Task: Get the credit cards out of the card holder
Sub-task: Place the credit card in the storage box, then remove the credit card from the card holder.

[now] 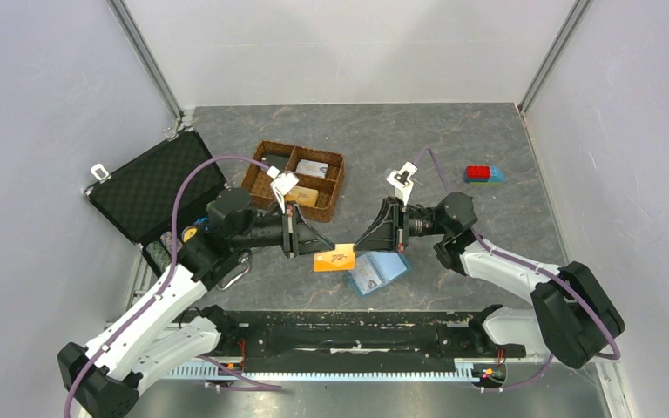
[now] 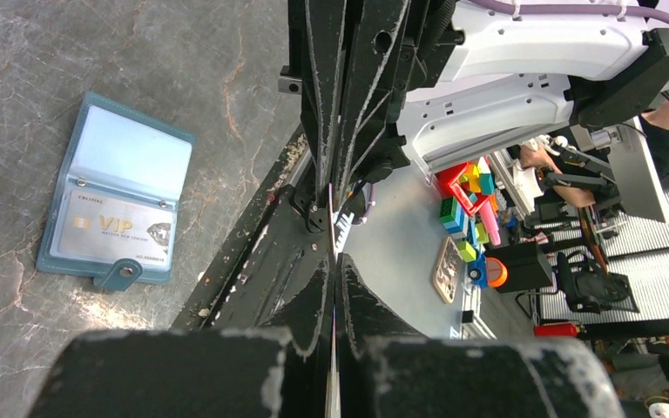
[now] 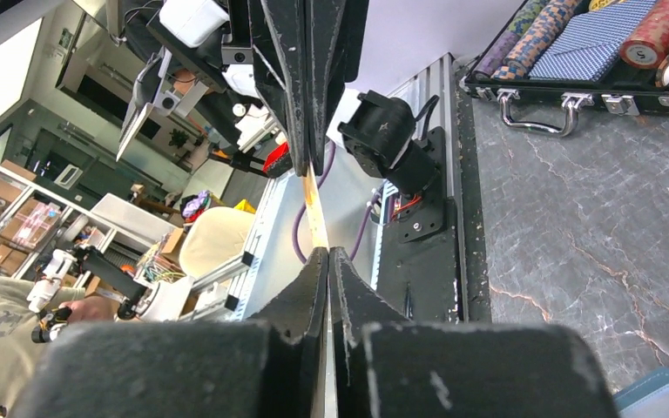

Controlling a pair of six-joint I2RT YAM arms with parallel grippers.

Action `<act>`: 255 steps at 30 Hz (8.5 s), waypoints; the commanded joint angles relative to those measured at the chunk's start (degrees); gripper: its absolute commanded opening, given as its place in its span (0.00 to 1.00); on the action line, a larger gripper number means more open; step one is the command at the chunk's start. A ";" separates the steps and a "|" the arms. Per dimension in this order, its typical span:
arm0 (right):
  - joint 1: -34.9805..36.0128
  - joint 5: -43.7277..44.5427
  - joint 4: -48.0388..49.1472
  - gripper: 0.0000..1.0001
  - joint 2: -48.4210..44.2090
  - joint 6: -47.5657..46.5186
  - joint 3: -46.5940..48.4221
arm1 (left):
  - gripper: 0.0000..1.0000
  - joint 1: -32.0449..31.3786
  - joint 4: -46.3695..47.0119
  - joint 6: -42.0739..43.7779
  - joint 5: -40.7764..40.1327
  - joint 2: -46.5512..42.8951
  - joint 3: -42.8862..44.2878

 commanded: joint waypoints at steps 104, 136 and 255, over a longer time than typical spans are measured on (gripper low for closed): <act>5.70 58.56 -43.22 0.17 47.93 -1.25 45.39 | 1.00 6.23 -28.65 17.57 -59.54 -23.12 3.38; 5.01 52.31 -61.50 0.34 8.94 -31.21 21.68 | 0.93 5.96 -24.45 5.45 -32.66 -11.47 -0.22; -10.57 16.39 -28.50 0.00 12.45 -24.44 -11.01 | 0.25 -18.47 23.58 -12.85 -35.98 42.08 -14.33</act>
